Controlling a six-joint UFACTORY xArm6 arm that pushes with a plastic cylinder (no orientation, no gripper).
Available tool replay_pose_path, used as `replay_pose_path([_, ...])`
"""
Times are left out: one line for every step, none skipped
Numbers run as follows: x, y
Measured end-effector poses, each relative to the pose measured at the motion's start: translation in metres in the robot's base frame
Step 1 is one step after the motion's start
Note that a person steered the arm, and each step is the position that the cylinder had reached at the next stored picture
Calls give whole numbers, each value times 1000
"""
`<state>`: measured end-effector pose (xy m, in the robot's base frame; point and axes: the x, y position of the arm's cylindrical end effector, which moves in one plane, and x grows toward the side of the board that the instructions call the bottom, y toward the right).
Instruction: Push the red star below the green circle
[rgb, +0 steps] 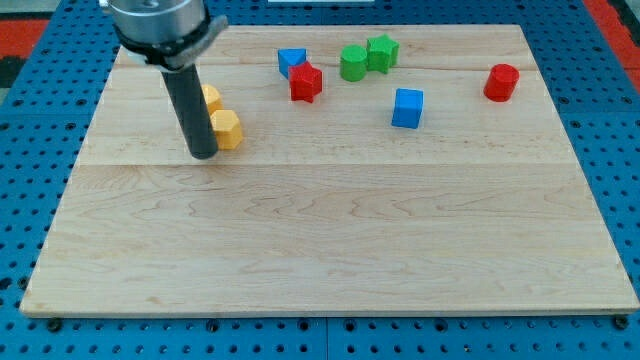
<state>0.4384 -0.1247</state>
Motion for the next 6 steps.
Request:
replay_pose_path([-5,31])
replay_pose_path([-35,13])
replay_pose_path([-61,61])
replay_pose_path([-87,42])
replay_pose_path([-133,40])
replay_pose_path([-138,101])
